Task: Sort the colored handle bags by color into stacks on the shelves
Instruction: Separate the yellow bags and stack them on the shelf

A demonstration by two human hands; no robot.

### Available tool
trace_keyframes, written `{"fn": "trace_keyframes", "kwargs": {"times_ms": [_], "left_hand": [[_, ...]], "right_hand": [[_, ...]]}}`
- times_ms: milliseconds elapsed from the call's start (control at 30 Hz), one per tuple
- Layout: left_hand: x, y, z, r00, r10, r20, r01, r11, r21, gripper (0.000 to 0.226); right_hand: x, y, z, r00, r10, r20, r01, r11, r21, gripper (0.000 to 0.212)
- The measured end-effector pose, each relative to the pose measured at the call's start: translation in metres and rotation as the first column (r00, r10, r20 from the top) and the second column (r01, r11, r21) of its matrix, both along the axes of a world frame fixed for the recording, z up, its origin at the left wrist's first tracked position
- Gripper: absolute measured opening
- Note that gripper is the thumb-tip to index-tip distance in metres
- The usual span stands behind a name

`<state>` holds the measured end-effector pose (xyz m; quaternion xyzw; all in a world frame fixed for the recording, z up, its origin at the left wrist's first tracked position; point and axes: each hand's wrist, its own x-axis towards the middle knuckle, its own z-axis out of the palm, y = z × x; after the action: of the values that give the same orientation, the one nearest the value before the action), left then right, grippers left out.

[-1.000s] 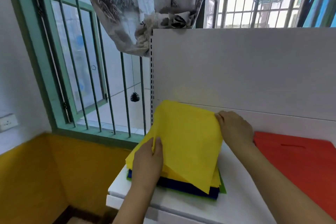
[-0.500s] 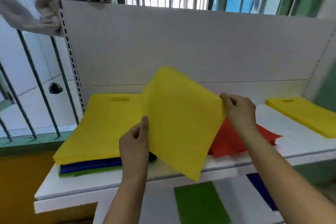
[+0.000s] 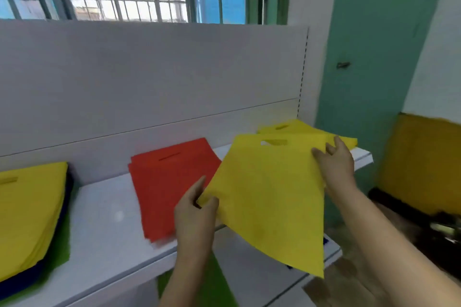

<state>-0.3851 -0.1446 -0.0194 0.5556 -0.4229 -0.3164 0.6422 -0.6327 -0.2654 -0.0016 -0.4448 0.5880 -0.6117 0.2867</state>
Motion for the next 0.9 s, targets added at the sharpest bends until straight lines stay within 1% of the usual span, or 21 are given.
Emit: {"fn": "trace_keyframes", "kwargs": {"times_ms": [33,67,133,167,267,333,400,467,567,633,667,700,733,767,833,867,900], "left_hand": [[-0.020,-0.010,0.000,0.999,-0.038,-0.018,0.038,0.999,0.011,0.047],[-0.040,-0.020,0.000,0.997,-0.065,-0.044,0.066,0.998,0.021,0.046],[-0.074,-0.039,-0.002,0.993,-0.089,-0.079,0.094,0.994,0.060,0.043],[-0.089,-0.049,-0.004,0.991,-0.092,-0.093,0.099,0.992,0.081,0.041],[-0.128,-0.080,-0.004,0.987,-0.088,-0.133,0.105,0.986,0.128,0.037],[-0.151,-0.100,-0.001,0.984,-0.123,-0.129,0.141,0.980,0.138,0.034],[-0.168,-0.121,0.003,0.984,-0.158,-0.079,0.169,0.973,0.155,0.035],[-0.178,-0.149,0.002,0.982,-0.190,0.016,0.184,0.964,0.192,0.039],[-0.187,-0.189,0.002,0.957,-0.271,0.106,0.223,0.917,0.331,0.051],[-0.194,-0.210,0.000,0.910,-0.372,0.185,0.269,0.867,0.420,0.060],[-0.198,-0.218,-0.001,0.868,-0.430,0.247,0.292,0.845,0.448,0.057],[-0.201,-0.226,0.000,0.821,-0.483,0.305,0.307,0.824,0.476,0.041],[-0.204,-0.235,0.000,0.774,-0.522,0.359,0.306,0.804,0.510,0.032],[-0.205,-0.244,0.001,0.721,-0.557,0.412,0.289,0.783,0.551,0.023],[-0.205,-0.264,0.001,0.622,-0.589,0.516,0.201,0.757,0.622,0.017],[-0.204,-0.274,0.002,0.582,-0.585,0.564,0.134,0.754,0.644,0.019],[-0.204,-0.282,0.003,0.554,-0.569,0.607,0.061,0.755,0.653,0.028]], "right_hand": [[-0.019,-0.011,-0.006,1.000,0.008,0.027,-0.009,1.000,0.027,0.063],[-0.038,-0.022,-0.012,0.999,0.023,0.042,-0.024,0.999,0.038,0.054],[-0.071,-0.043,-0.021,0.998,0.045,0.052,-0.047,0.999,0.027,0.022],[-0.085,-0.055,-0.025,0.998,0.043,0.047,-0.044,0.999,0.018,0.013],[-0.121,-0.085,-0.028,0.999,0.024,0.045,-0.025,0.999,0.022,0.013],[-0.141,-0.106,-0.024,0.998,0.034,0.060,-0.035,0.999,0.012,0.016],[-0.160,-0.128,-0.019,0.998,0.025,0.054,-0.025,1.000,0.002,0.017],[-0.178,-0.151,-0.013,1.000,0.008,0.007,-0.008,1.000,-0.021,0.018],[-0.196,-0.191,-0.004,0.998,-0.005,-0.064,0.002,0.999,-0.040,0.020],[-0.199,-0.220,0.002,0.994,0.006,-0.112,-0.009,1.000,-0.028,0.021],[-0.198,-0.235,0.004,0.990,0.019,-0.143,-0.021,1.000,-0.019,0.022],[-0.197,-0.252,0.006,0.984,0.036,-0.174,-0.037,0.999,-0.007,0.022],[-0.195,-0.266,0.009,0.978,0.056,-0.200,-0.056,0.998,0.007,0.023],[-0.193,-0.280,0.012,0.971,0.080,-0.225,-0.076,0.997,0.027,0.023],[-0.190,-0.307,0.017,0.950,0.143,-0.279,-0.134,0.990,0.052,0.024],[-0.188,-0.320,0.018,0.937,0.175,-0.302,-0.166,0.985,0.056,0.024],[-0.187,-0.334,0.017,0.923,0.202,-0.328,-0.192,0.979,0.063,0.026]]}}
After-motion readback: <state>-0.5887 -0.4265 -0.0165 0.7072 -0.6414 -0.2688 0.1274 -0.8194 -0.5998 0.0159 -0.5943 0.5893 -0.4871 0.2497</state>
